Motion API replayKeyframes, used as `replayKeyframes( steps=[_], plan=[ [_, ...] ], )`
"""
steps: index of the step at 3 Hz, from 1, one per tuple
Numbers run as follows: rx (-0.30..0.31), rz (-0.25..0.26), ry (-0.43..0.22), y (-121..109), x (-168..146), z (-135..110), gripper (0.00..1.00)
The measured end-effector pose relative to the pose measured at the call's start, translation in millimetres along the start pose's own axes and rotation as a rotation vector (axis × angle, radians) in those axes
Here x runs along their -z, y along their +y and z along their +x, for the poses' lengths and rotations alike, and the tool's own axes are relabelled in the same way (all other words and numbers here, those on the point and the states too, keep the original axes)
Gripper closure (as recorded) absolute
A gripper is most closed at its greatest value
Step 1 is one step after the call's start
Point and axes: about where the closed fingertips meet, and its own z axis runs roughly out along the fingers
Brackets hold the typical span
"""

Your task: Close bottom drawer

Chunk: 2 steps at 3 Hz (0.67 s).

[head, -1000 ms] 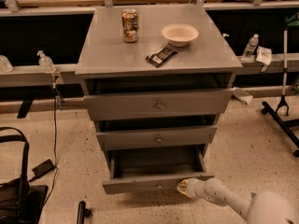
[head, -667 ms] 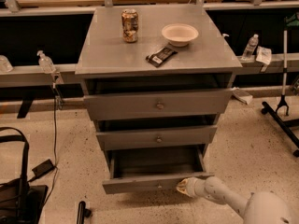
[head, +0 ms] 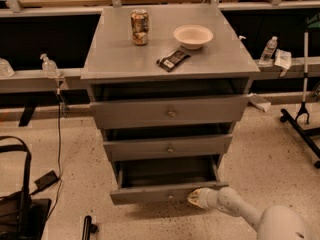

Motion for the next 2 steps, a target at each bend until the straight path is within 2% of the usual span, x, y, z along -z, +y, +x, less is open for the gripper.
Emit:
replayKeyframes(
  steps=[2],
  plan=[
    [-0.001, 0.0, -0.013, -5.8, -9.5, 1.9, 1.0]
  ],
)
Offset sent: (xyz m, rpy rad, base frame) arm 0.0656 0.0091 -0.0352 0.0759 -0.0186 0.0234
